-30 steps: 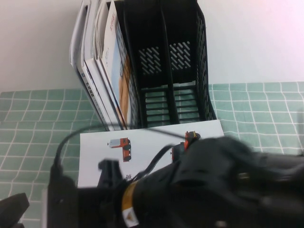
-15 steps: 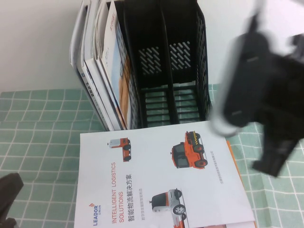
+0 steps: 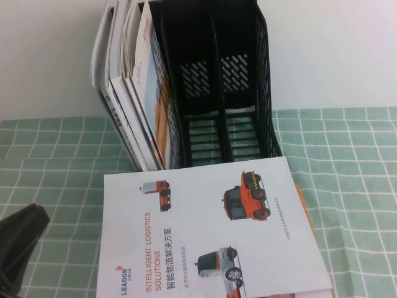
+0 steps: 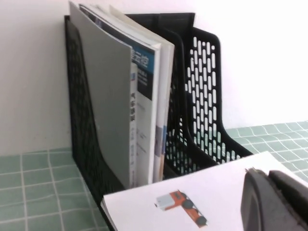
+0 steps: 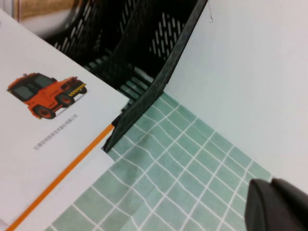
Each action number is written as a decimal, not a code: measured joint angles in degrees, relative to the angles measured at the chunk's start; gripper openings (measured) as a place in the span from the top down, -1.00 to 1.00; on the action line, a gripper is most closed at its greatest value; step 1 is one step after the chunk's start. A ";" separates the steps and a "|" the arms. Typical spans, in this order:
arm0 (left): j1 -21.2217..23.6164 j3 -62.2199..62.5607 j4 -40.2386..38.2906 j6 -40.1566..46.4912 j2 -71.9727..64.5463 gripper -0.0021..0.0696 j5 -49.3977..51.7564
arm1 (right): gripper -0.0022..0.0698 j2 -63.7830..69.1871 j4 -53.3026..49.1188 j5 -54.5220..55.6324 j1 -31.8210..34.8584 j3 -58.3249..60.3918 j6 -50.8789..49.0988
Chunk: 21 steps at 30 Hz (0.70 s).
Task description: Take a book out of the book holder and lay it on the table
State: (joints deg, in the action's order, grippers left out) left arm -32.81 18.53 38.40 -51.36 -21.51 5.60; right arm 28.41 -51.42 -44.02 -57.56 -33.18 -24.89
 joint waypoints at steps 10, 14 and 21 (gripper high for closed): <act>0.00 -4.97 0.23 0.00 0.00 0.94 -2.71 | 0.94 -15.77 -0.94 5.03 0.10 15.50 -10.89; 0.00 -6.35 0.23 0.00 0.00 0.94 -2.71 | 0.94 -16.39 1.63 5.23 0.10 17.75 -12.19; 0.00 -8.03 0.68 0.00 0.00 0.94 -2.84 | 0.94 -16.39 1.23 6.40 0.10 18.68 -12.31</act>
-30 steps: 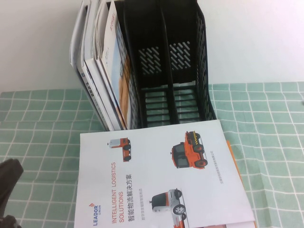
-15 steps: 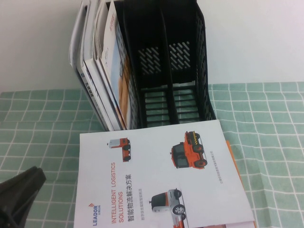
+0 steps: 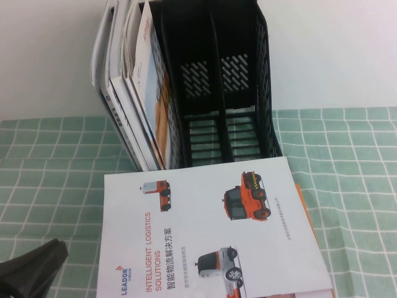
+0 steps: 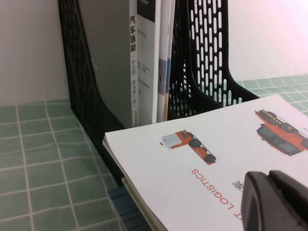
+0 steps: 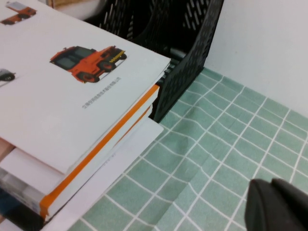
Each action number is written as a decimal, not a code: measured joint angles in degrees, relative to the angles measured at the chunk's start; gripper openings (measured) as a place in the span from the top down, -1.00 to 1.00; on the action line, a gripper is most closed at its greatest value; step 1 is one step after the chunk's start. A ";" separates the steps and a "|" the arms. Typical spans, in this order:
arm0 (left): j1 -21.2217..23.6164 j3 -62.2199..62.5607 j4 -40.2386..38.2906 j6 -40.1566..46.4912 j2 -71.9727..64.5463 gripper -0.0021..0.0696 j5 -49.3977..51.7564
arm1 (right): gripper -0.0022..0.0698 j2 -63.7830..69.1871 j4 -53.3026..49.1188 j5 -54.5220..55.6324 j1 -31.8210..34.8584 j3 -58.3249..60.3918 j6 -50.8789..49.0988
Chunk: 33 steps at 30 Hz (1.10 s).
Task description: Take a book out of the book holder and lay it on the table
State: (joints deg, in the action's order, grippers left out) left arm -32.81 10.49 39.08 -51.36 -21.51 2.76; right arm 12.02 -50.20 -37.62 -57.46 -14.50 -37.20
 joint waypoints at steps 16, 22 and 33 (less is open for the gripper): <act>0.00 -0.24 3.00 0.00 0.00 0.94 0.00 | 0.94 0.00 -0.26 -0.90 0.00 0.10 -0.22; 0.00 -0.24 3.00 0.00 0.00 0.94 0.00 | 0.94 0.00 -0.26 -0.90 0.00 0.10 -0.21; 2.96 -0.47 3.24 0.00 1.83 0.95 2.90 | 0.94 0.00 -0.26 -0.90 0.00 0.10 -0.21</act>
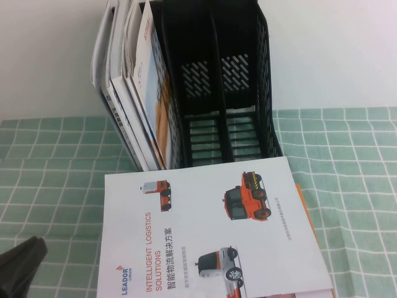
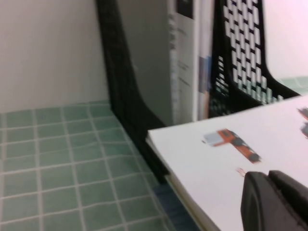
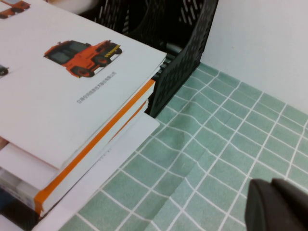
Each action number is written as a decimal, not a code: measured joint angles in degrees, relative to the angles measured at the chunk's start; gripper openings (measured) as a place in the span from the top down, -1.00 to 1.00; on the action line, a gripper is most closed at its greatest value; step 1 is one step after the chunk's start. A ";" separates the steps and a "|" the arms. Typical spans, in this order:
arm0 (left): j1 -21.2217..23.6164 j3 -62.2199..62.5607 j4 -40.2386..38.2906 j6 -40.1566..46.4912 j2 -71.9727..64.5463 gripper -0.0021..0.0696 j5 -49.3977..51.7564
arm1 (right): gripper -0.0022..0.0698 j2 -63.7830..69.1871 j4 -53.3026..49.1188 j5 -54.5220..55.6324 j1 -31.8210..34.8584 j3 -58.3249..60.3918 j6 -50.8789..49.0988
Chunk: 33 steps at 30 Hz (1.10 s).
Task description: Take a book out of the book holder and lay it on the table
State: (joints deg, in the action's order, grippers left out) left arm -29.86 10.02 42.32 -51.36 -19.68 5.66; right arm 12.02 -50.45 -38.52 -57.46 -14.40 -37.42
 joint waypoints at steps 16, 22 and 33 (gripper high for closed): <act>20.37 -7.01 -0.35 -5.59 9.93 0.95 -6.68 | 0.94 0.00 0.00 0.00 0.00 0.00 0.00; 20.93 -7.78 -2.08 -6.95 9.91 0.95 -8.67 | 0.94 0.00 0.00 0.00 0.00 0.00 0.00; 20.93 -8.04 -33.47 39.00 15.24 0.95 -5.66 | 0.94 0.00 0.00 0.00 0.00 0.00 0.00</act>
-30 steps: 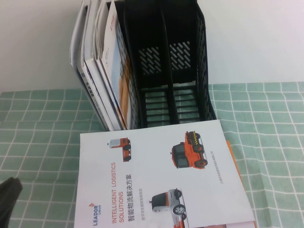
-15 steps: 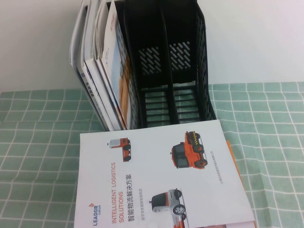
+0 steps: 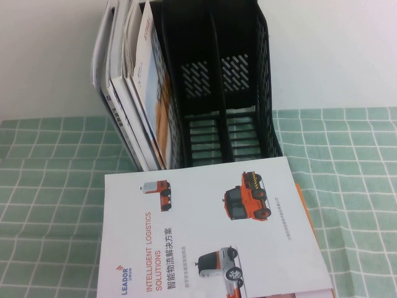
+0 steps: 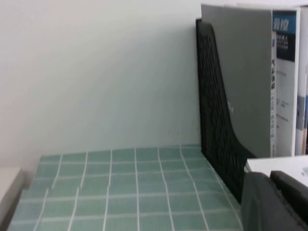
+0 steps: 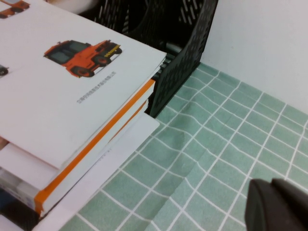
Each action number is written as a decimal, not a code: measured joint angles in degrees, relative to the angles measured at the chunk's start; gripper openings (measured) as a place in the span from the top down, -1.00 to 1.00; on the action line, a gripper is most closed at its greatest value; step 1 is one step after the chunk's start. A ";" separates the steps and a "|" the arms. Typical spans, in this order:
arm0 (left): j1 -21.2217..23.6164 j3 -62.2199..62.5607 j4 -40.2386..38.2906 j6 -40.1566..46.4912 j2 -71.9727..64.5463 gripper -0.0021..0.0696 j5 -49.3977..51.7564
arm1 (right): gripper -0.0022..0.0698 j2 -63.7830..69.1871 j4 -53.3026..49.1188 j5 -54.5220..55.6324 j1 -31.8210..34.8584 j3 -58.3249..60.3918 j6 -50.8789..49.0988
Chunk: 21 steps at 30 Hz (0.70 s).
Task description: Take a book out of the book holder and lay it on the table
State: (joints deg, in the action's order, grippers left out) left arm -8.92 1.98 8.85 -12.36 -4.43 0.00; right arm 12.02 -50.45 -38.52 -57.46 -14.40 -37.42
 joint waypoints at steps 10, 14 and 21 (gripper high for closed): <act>3.51 -3.33 -7.10 2.92 5.07 0.95 7.85 | 0.94 0.00 0.00 0.00 0.00 0.00 0.00; 4.17 -3.35 -8.30 4.60 5.07 0.95 12.17 | 0.94 0.00 0.00 0.00 0.00 0.00 0.00; 4.17 -3.35 -9.44 5.91 5.07 0.95 18.85 | 0.94 0.00 0.00 0.00 0.00 0.00 0.00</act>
State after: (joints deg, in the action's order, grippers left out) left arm -4.75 -1.37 -0.59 -6.45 0.63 18.85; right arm 12.02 -50.45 -38.52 -57.46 -14.40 -37.42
